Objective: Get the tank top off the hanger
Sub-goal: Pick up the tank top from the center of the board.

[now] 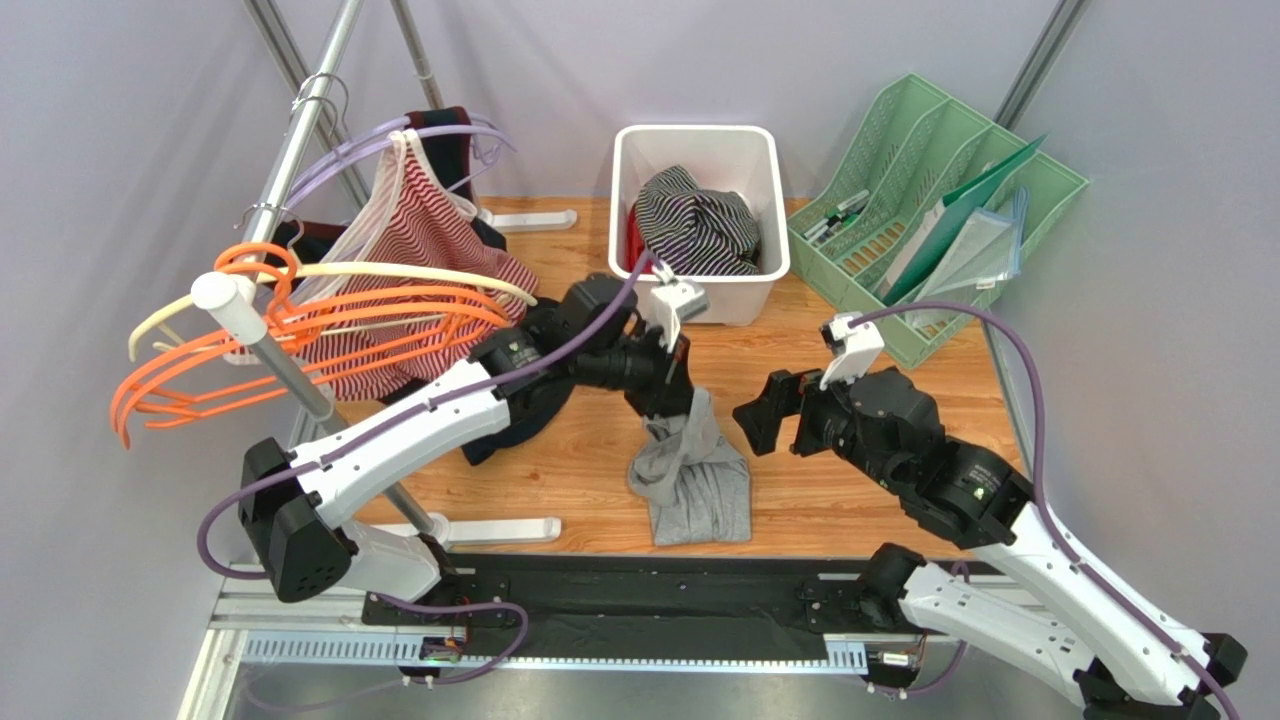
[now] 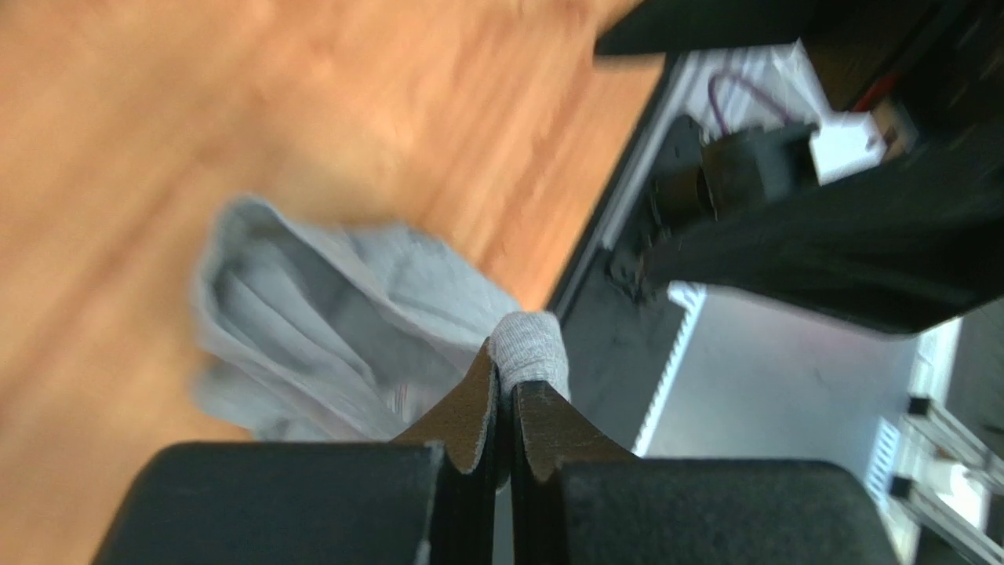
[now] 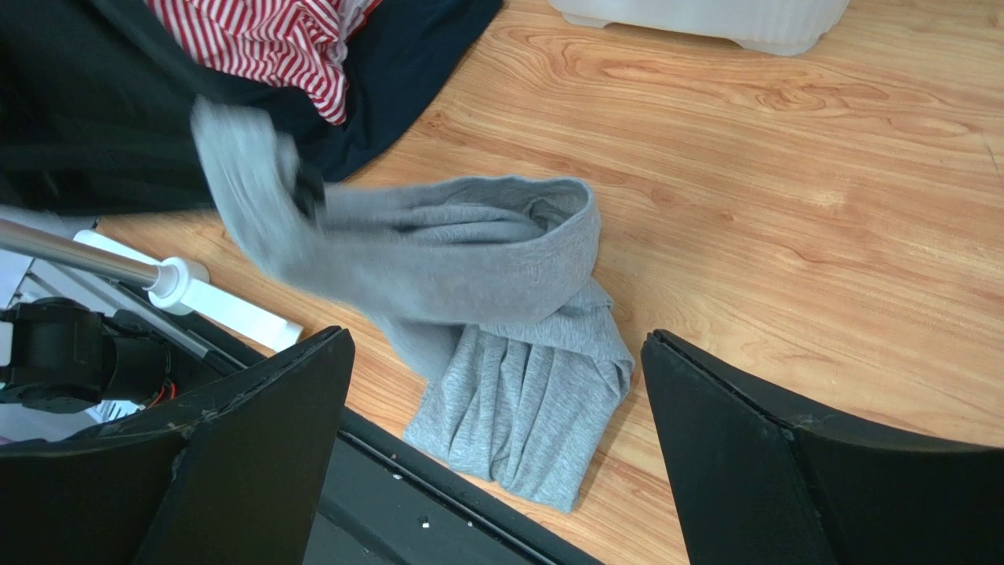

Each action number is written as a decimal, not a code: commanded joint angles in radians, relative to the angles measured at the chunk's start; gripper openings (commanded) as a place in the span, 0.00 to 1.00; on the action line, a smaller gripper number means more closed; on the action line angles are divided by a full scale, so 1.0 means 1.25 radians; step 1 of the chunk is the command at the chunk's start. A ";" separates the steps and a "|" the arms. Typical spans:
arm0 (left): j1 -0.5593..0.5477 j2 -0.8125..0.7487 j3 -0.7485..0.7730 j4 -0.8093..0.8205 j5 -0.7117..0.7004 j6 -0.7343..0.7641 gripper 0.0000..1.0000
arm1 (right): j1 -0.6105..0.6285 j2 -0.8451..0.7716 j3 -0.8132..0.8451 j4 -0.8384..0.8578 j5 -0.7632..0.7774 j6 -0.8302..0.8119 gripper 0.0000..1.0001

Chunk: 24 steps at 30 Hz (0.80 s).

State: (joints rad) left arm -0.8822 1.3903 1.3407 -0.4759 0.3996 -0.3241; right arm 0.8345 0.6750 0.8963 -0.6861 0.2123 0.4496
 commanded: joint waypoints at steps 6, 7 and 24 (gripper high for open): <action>-0.070 -0.071 -0.306 0.362 0.103 -0.242 0.00 | -0.004 0.110 -0.024 -0.019 0.080 0.116 1.00; -0.072 -0.056 -0.320 0.376 0.115 -0.258 0.00 | -0.004 0.127 -0.030 -0.022 0.102 0.130 1.00; -0.153 -0.007 -0.444 0.468 0.063 -0.288 0.37 | -0.118 0.183 -0.112 0.012 0.078 0.276 1.00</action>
State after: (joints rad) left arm -1.0565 1.4723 0.7925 0.1009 0.5117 -0.7063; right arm 0.7307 0.8677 0.7631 -0.7422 0.3428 0.7528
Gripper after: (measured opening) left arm 0.268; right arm 0.998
